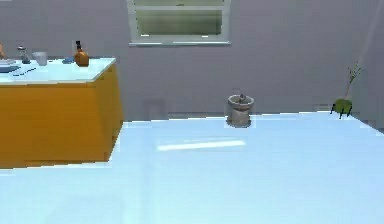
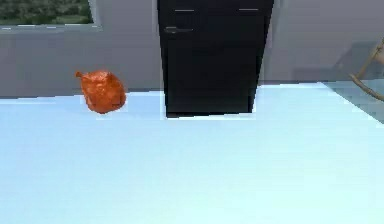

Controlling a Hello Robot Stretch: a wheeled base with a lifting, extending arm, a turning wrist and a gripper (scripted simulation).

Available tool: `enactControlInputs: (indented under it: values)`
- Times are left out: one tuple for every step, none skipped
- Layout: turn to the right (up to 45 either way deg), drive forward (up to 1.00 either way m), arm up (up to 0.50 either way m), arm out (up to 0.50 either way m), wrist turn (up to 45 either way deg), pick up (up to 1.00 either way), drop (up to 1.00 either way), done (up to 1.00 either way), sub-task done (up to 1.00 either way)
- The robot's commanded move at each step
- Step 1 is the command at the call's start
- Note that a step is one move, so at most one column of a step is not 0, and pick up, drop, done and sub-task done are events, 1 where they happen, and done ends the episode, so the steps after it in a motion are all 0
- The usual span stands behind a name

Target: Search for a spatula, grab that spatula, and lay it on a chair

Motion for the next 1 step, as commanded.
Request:
enactControlInputs:
  values:
    - [45.0,0.00,0.00,0.00,0.0,0.00,0.00,0.00,0.00]
